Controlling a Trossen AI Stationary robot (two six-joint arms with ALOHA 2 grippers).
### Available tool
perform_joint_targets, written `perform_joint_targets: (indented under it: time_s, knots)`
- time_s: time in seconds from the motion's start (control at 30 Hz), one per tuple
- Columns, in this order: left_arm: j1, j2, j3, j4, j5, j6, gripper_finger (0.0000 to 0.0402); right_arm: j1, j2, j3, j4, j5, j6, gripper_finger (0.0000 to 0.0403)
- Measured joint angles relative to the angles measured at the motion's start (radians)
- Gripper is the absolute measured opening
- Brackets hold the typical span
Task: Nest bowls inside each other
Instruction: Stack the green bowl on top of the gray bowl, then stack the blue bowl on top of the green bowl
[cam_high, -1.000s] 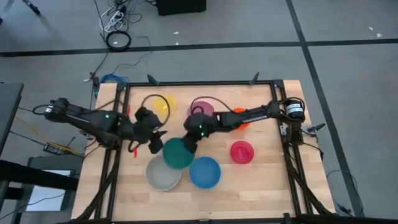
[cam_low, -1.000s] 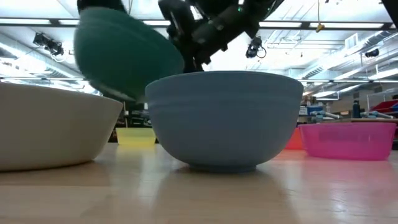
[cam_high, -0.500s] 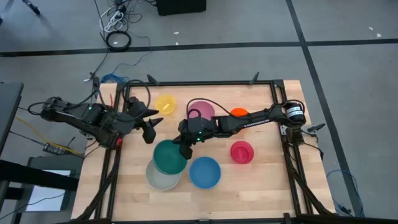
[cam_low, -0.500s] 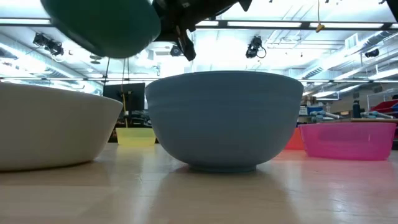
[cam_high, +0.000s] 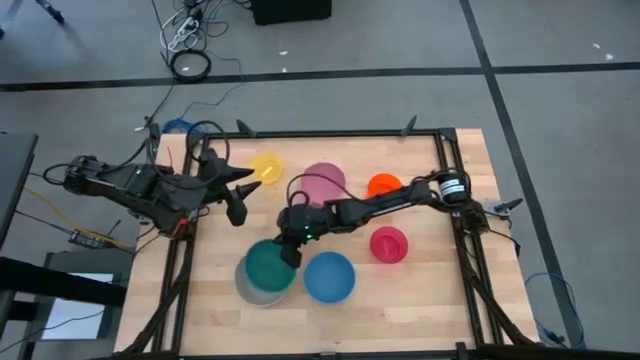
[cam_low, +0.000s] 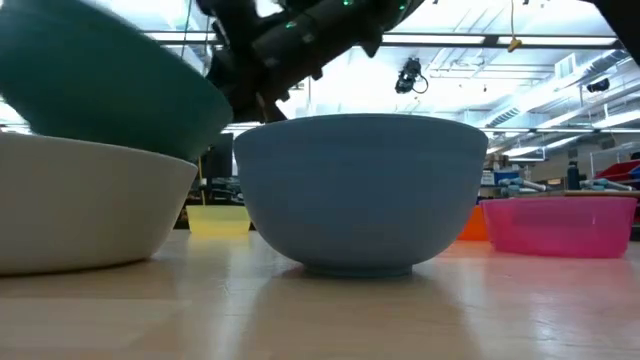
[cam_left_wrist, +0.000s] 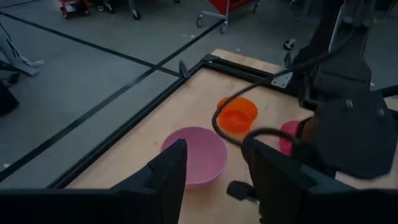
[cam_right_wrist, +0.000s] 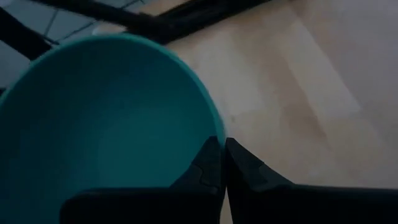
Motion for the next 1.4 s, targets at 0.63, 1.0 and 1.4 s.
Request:
perform_joint_targets:
  time_s: [0.63, 1.0, 1.4]
  knots:
    - [0.0, 0.0, -0.001, -0.091, 0.022, -0.06, 0.0177, 0.032, 0.006, 0.172, -0.249, 0.047, -0.179, 0.0156]
    - [0.0, 0.001, -0.009, -0.073, 0.022, -0.061, 0.0177, 0.073, 0.004, 0.165, -0.264, 0.05, -0.274, 0.013]
    - [-0.001, 0.001, -0.009, -0.123, 0.109, -0.114, 0.0177, 0.066, -0.032, 0.164, -0.795, 0.089, -0.303, 0.0146]
